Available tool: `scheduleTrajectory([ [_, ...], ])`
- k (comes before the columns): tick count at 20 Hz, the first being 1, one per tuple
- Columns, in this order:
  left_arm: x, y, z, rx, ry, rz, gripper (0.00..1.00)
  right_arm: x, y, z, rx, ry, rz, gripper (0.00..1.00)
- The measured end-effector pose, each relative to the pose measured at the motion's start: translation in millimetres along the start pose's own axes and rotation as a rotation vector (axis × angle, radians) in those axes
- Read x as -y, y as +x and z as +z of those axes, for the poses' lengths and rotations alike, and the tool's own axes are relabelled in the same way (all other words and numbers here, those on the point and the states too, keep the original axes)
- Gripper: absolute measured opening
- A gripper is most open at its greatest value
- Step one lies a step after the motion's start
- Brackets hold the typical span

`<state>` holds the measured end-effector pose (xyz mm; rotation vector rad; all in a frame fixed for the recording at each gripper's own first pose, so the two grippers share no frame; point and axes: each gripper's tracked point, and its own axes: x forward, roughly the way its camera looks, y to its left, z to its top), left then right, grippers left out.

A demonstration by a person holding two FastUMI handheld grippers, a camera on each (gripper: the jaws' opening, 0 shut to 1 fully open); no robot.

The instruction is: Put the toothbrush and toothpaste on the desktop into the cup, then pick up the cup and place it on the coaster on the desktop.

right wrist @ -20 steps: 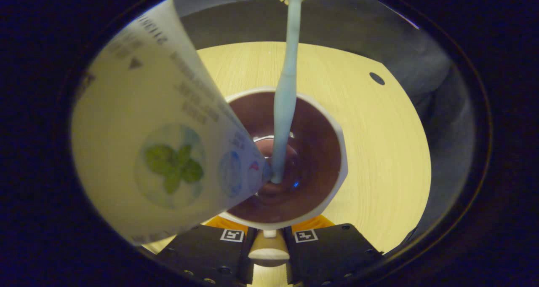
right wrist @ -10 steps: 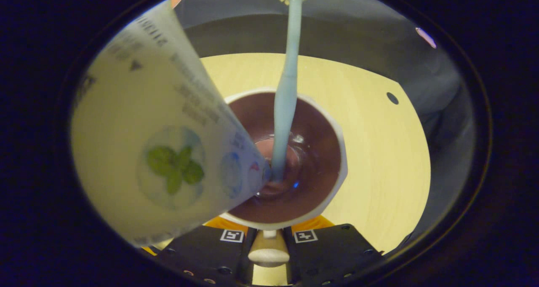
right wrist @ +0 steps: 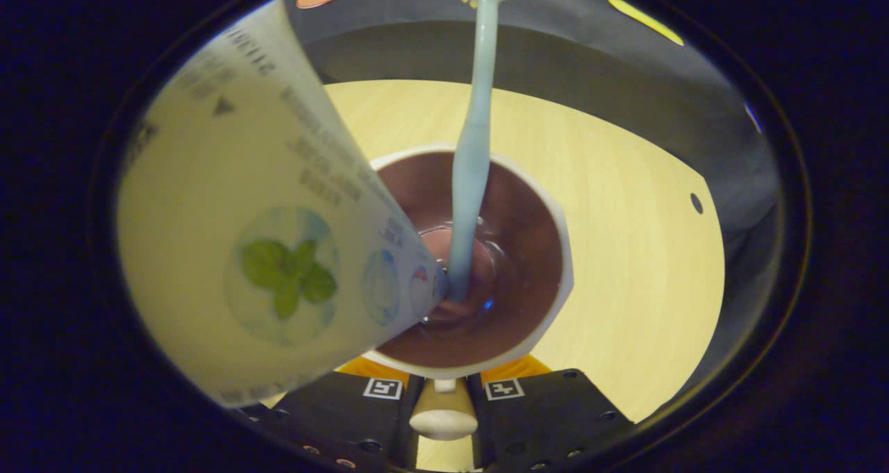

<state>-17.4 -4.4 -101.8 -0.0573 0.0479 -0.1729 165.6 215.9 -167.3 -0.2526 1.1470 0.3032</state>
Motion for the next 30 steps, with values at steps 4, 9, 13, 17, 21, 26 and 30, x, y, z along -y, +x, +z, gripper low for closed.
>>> scheduleTrajectory([
  [4,8.2,-1.5,1.8,0.007,-0.006,-0.016,0.95,-27.2,15.3,7.1,-0.014,-0.043,-0.001,0.28],
  [9,10.6,-5.5,2.5,0.012,0.008,-0.033,0.95,-41.3,36.2,9.1,-0.037,-0.063,-0.028,0.27],
  [13,5.0,-5.0,-1.0,0.001,0.008,-0.020,0.94,-53.4,51.5,5.5,-0.061,-0.080,-0.006,0.28],
  [17,11.4,-8.1,-8.4,-0.027,0.004,-0.038,0.94,-45.1,48.2,-3.1,-0.057,-0.054,0.019,0.28],
  [21,7.3,-4.7,-12.5,-0.051,0.020,-0.020,0.94,-47.0,29.0,-2.9,0.020,-0.063,0.057,0.58],
  [26,-3.9,3.9,1.1,-0.046,0.016,0.028,0.95,-41.2,-4.2,-10.2,0.192,-0.057,0.088,0.99],
  [30,-11.0,12.6,18.1,-0.028,-0.017,0.071,0.94,-19.9,-49.4,-22.7,0.395,-0.022,0.084,0.98],
])
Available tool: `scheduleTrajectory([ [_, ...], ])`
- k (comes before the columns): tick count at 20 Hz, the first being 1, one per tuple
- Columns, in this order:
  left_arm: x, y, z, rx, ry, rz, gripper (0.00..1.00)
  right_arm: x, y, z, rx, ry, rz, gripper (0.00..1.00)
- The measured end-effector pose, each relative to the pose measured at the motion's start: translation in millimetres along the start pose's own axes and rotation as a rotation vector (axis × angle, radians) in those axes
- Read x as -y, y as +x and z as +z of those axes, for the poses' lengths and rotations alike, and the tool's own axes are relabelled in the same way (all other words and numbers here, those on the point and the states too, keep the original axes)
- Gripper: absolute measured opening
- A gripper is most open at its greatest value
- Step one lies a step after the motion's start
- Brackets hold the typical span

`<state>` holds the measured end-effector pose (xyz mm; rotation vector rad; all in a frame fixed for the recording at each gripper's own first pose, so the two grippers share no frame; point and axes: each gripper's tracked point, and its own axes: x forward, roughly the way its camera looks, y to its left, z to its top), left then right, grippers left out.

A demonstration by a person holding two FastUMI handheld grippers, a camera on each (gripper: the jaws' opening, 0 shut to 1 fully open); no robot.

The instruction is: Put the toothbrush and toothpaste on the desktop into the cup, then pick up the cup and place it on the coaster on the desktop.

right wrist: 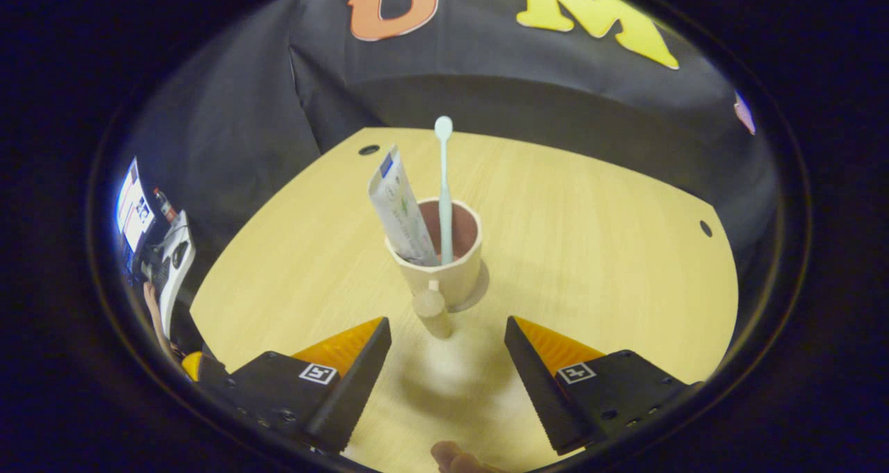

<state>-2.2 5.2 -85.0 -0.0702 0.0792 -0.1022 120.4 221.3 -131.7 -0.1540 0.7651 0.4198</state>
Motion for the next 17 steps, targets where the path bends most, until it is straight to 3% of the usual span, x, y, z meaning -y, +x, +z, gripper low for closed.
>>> scheduleTrajectory([
  [4,0.9,-2.2,27.7,0.022,-0.017,0.016,0.95,37.6,-82.0,-0.7,0.247,0.071,-0.031,0.98],
  [7,3.7,-4.3,52.8,0.073,0.009,0.044,0.95,76.6,-141.4,-9.1,0.399,0.084,-0.109,0.98],
  [8,7.7,-4.7,62.9,0.093,0.018,0.043,0.94,85.8,-158.7,-12.5,0.436,0.075,-0.128,0.93],
  [9,10.5,-7.5,71.8,0.107,0.025,0.044,0.95,93.3,-172.4,-17.9,0.472,0.074,-0.145,0.96],
  [15,45.9,-30.3,87.5,0.127,0.066,0.010,0.94,125.0,-241.3,-49.1,0.649,0.099,-0.235,0.94],
  [17,55.1,-42.4,87.1,0.132,0.074,-0.001,0.94,126.5,-255.8,-61.4,0.690,0.099,-0.258,0.97],
])
